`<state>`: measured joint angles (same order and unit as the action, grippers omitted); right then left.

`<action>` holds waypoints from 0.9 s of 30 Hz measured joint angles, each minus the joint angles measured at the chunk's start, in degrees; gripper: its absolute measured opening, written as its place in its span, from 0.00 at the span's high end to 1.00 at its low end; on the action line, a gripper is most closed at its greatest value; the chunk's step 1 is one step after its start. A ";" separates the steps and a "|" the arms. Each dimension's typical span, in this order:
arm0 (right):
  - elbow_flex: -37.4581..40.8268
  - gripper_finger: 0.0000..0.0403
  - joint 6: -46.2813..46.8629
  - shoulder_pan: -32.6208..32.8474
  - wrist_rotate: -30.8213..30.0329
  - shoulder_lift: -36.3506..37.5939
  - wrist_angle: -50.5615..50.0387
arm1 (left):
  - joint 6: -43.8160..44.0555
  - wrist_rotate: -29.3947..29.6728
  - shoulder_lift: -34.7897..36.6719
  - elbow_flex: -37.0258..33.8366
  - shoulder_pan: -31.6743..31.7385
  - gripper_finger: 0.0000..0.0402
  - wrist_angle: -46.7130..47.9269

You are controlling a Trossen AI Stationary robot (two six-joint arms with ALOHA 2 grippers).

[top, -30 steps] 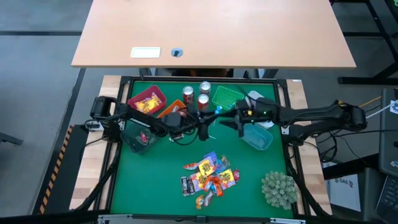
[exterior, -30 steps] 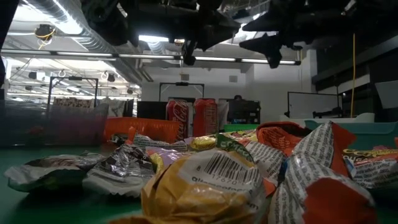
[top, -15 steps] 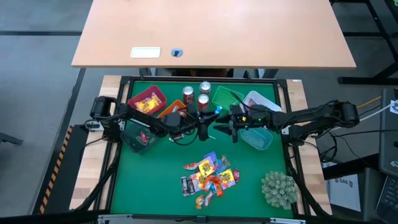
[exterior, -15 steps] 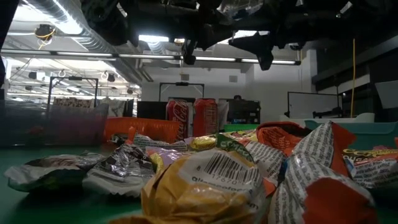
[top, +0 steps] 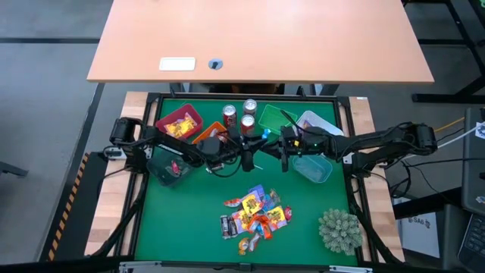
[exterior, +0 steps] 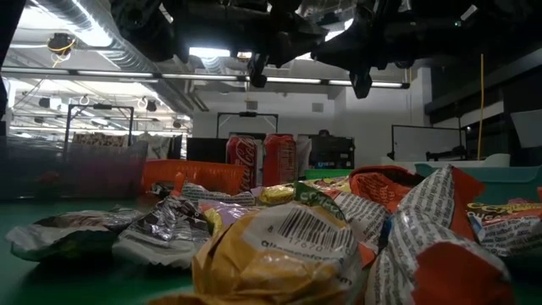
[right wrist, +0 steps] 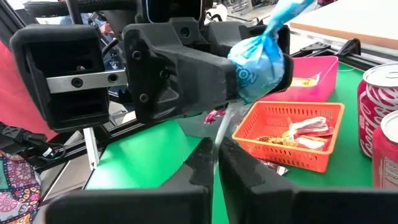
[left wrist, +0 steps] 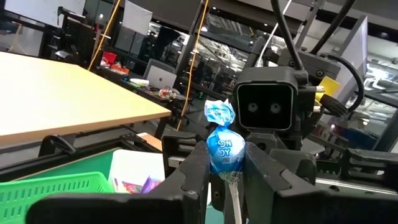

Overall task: Sort candy
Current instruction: Put the blue candy into the green bin

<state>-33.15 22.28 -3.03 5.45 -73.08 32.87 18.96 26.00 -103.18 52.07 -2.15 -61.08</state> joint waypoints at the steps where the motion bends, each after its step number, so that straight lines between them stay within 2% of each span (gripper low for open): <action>1: 0.00 0.96 0.00 0.00 0.00 0.00 -0.02 | 0.00 0.00 0.00 0.00 -0.01 0.86 0.01; 7: 0.00 0.99 -0.02 0.00 -0.02 0.02 0.03 | -0.04 -3.02 0.00 0.00 0.02 0.75 0.02; 15: 0.00 0.99 -0.09 -2.16 1.92 0.26 0.22 | -1.94 -3.08 0.00 -0.01 0.48 0.59 0.31; 21: -0.02 0.99 -1.17 -8.23 4.79 0.26 -2.38 | -4.81 -2.76 0.00 -0.03 1.17 0.56 0.39; 27: -0.07 1.00 -3.39 -14.81 4.46 0.26 -9.00 | -6.05 -3.16 0.11 -0.04 2.15 0.56 1.01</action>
<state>-33.21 18.89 -17.84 9.91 -72.82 23.87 12.91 22.84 -103.07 52.03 0.00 -60.07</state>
